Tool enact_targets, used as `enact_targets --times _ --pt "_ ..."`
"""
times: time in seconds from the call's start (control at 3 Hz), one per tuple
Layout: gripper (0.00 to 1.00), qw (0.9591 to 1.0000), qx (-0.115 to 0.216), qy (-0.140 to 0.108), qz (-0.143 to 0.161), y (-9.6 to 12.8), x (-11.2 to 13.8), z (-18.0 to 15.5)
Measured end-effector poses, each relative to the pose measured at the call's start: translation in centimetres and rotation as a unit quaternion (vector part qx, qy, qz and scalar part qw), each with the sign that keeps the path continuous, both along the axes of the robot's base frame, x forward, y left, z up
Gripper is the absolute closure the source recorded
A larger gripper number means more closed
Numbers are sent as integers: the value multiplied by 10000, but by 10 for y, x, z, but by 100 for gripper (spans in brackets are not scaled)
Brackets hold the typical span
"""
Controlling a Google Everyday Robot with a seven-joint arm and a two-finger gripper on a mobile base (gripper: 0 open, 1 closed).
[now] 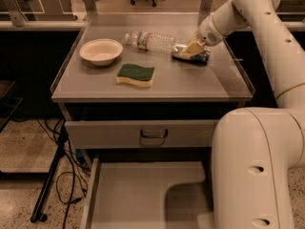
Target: Place redbull can into middle drawer
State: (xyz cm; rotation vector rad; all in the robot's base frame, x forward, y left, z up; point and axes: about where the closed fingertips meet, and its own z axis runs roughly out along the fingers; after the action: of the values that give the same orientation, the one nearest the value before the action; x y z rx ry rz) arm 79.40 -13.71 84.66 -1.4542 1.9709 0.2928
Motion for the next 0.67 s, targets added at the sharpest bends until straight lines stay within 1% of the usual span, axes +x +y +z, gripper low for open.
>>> enact_targets --times 0.33,0.67 --pt "100 10000 0 -92 19 2 -9 15" --pt "100 9990 -29 -448 -80 -9 -37 50"
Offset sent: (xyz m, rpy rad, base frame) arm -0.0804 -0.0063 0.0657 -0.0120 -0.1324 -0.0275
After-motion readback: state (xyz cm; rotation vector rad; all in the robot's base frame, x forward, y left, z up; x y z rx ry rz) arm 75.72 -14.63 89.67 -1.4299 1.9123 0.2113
